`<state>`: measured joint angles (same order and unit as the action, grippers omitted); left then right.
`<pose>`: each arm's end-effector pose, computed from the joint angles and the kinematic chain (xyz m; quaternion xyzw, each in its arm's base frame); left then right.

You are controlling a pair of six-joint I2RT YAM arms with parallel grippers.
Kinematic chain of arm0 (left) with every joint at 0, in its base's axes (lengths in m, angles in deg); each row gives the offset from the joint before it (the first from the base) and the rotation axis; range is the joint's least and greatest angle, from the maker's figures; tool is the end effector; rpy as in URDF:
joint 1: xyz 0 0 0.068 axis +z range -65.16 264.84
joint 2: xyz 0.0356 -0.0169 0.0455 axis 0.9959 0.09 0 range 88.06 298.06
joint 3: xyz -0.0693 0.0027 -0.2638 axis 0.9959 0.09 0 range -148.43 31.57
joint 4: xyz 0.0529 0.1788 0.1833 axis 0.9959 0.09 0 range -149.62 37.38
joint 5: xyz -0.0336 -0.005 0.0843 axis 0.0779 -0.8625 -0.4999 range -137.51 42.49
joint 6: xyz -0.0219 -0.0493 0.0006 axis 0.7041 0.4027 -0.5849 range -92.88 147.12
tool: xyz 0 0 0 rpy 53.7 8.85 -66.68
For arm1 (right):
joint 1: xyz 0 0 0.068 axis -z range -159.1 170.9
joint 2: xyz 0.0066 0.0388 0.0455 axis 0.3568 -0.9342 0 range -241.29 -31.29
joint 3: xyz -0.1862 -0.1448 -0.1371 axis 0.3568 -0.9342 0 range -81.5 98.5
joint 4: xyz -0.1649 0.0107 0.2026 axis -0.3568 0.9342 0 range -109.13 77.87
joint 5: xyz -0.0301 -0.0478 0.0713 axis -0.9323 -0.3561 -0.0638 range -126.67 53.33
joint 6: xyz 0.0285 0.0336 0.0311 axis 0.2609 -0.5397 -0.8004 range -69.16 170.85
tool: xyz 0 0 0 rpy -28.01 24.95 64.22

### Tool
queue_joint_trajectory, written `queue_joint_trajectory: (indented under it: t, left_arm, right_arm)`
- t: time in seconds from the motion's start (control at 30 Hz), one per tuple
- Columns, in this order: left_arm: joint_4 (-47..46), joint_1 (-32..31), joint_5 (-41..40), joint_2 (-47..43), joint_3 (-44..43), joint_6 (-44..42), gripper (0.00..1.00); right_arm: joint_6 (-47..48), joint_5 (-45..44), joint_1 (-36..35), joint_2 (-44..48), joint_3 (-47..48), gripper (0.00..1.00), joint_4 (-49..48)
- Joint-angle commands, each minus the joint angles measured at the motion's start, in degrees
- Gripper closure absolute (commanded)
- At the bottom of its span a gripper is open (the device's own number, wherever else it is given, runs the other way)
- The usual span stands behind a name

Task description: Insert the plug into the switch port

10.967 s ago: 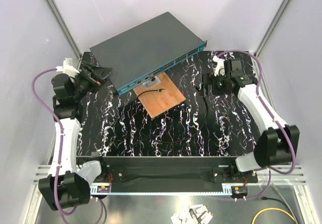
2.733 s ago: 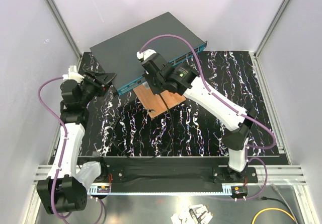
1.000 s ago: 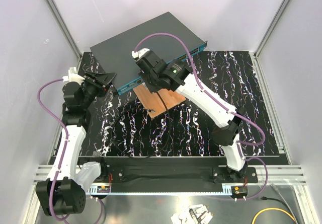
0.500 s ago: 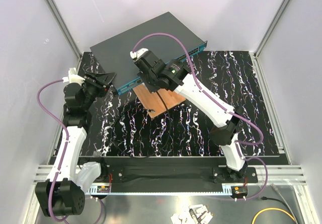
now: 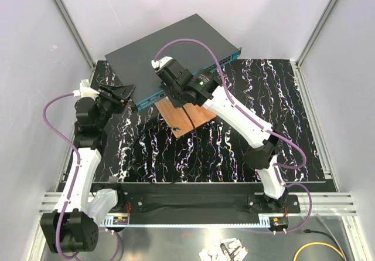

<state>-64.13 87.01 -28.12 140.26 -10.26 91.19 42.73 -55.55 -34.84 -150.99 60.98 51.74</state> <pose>0.2174 -0.0035 0.3259 -0.3054 0.6746 -0.4468 0.5021 0.2490 0.3451 0.4129 -0.3183 0.8665 0.0566 0.3804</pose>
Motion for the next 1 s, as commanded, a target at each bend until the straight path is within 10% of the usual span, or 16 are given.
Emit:
queue_joint_trajectory:
  t: [0.0, 0.17, 0.53, 0.83, 0.97]
  left_arm:
    - [2.83, -4.37, 9.87, 0.79, -2.03, -6.15, 0.89]
    - [3.81, -2.26, 11.54, 0.70, -2.91, -6.15, 0.76]
    - [9.25, 5.72, 15.40, -2.54, -6.16, -9.75, 0.13]
    - [14.87, 21.61, 29.01, -4.22, -8.62, -12.90, 0.01]
    - [41.21, 28.40, 35.27, 2.09, -21.16, -30.53, 0.01]
  right_arm:
    - [-0.23, -0.38, 2.22, 1.12, -3.24, 0.77, -19.81]
    - [1.26, 3.31, 3.27, 9.90, -16.58, 0.54, -22.88]
    - [5.84, 9.73, 3.45, 26.08, -38.30, 0.03, -29.03]
    - [7.07, 13.51, 4.85, 41.99, -48.77, 0.00, -31.67]
    - [4.62, 16.66, 9.84, 49.80, -51.15, 0.00, -30.01]
